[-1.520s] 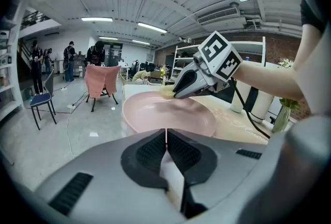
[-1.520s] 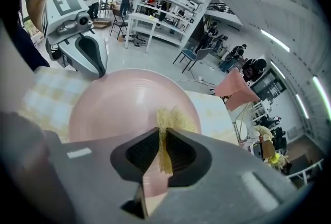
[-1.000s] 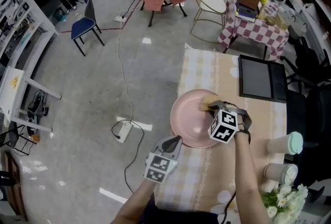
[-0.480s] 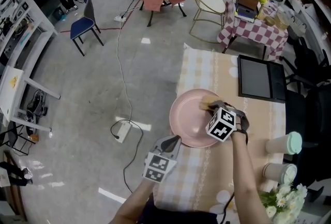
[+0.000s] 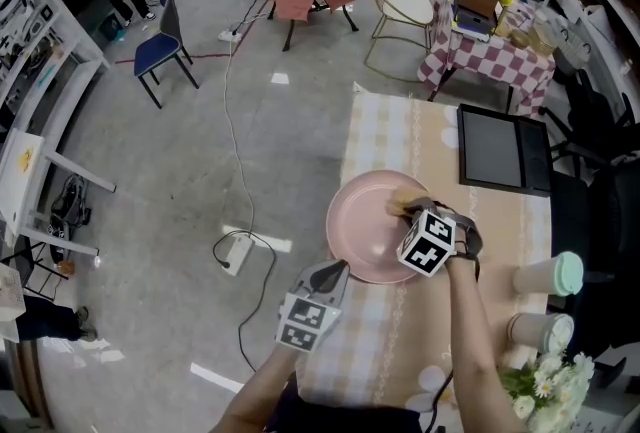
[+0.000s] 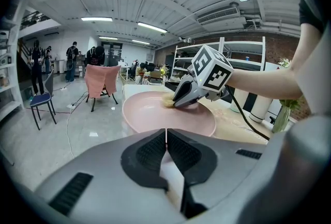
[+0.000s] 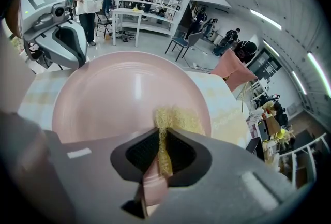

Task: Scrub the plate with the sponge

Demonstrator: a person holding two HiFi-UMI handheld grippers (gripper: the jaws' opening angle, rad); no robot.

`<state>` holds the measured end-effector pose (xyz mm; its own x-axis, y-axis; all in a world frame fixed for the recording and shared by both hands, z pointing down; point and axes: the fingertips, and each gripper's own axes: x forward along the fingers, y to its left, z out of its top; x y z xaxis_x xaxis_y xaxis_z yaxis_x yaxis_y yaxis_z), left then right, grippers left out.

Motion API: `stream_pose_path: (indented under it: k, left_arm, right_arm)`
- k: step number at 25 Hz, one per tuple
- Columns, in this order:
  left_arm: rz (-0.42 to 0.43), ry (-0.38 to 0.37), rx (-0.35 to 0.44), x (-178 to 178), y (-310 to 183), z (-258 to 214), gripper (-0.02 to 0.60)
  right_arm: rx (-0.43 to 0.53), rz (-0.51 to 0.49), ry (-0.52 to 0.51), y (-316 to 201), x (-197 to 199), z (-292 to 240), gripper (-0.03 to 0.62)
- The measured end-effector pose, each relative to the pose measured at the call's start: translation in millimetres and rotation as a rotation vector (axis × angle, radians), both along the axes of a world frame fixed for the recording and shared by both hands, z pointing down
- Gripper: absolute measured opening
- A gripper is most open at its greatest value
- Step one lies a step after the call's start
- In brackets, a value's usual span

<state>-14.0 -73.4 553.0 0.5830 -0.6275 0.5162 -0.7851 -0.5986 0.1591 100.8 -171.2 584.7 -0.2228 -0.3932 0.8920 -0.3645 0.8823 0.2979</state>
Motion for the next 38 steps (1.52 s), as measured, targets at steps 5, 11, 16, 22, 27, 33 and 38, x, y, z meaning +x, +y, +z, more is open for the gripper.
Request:
stream_pose_path:
  k: [5, 11, 16, 22, 27, 33, 38]
  left_arm:
    - [-0.003, -0.003, -0.001, 0, 0, -1, 0.017]
    - [-0.005, -0.004, -0.001, 0, 0, -2, 0.017]
    - [-0.007, -0.004, 0.001, 0, 0, -1, 0.017]
    - [-0.006, -0.003, 0.001, -1, 1, -2, 0.017]
    - [-0.006, -0.003, 0.001, -1, 1, -1, 0.017]
    - [-0.007, -0.002, 0.002, -1, 0, -1, 0.017]
    - [-0.010, -0.004, 0.001, 0, 0, 0, 0.017]
  right_arm:
    - [-0.013, 0.009, 0.009, 7, 2, -1, 0.043]
    - [-0.017, 0.027, 0.004, 15, 4, -2, 0.043]
    - [-0.021, 0.031, 0.000, 19, 5, -1, 0.043]
    - [-0.030, 0.033, 0.003, 26, 6, -2, 0.043]
    - [-0.033, 0.039, 0.004, 30, 6, -1, 0.043]
    - [-0.044, 0.037, 0.010, 36, 6, 0, 0.043]
    - [-0.046, 0.037, 0.016, 40, 7, 0, 0.043]
